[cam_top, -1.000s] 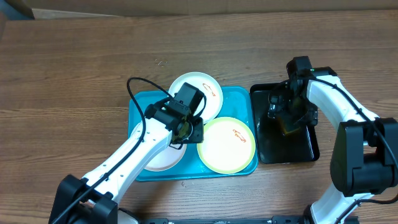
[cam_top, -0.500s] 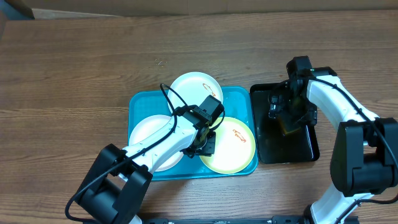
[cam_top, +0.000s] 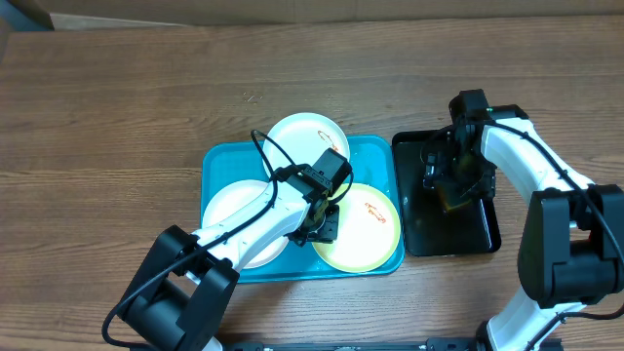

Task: Clean dirty plates on tray and stack at the side

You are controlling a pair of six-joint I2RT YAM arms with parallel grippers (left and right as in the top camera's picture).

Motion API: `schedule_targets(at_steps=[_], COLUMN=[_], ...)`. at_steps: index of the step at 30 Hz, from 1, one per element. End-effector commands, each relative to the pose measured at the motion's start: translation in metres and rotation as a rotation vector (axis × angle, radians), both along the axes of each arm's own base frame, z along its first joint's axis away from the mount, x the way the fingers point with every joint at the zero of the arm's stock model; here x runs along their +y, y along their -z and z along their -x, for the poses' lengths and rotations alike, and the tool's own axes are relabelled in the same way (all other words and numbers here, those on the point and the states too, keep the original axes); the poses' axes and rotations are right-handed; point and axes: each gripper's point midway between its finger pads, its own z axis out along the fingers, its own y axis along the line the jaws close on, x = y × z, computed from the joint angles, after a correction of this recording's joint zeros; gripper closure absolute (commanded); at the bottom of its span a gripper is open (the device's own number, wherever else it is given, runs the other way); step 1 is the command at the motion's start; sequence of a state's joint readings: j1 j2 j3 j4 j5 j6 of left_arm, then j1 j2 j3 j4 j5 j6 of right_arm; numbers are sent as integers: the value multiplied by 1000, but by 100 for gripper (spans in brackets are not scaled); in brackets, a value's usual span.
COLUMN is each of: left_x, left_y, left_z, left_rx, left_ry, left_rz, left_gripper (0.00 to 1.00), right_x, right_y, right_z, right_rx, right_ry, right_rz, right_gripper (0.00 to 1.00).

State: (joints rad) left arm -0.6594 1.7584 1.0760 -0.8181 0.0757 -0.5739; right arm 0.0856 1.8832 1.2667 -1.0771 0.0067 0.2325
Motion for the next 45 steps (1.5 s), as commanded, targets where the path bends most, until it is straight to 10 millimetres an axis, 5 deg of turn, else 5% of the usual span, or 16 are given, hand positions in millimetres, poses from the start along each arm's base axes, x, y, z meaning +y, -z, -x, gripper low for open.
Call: schedule_targets(at_steps=[1,6,12,21,35,40,45], left_x=[0,0,0,0,0,-3,-2], left_y=[-1,-1,-1,-1,-1,-1,-1], left_z=[-4,-4,-3,-4,-4,-7,-8], left_rx=[-15,-14,-14,-14,-15,-28,-35], left_ry=[-3,2,1,1,1,1,0], left_rz=[-4,-5,-4,-4,-4,5,1], left_gripper=[58,58,57,55,55,57,65], right_x=[1,5,35,13,0,0,13], right_y=[4,13,5,-6,22,26,25], right_z=[2,10,23,5,-10,-9,-8], right_rx=[6,23,83,34,-72,-76,-68], right_ry=[6,11,22,30,143,140,80], right_rz=[-11,-33,-213,-79,-2,-4,-80], right_gripper=[13,14,29,25,28,47,80])
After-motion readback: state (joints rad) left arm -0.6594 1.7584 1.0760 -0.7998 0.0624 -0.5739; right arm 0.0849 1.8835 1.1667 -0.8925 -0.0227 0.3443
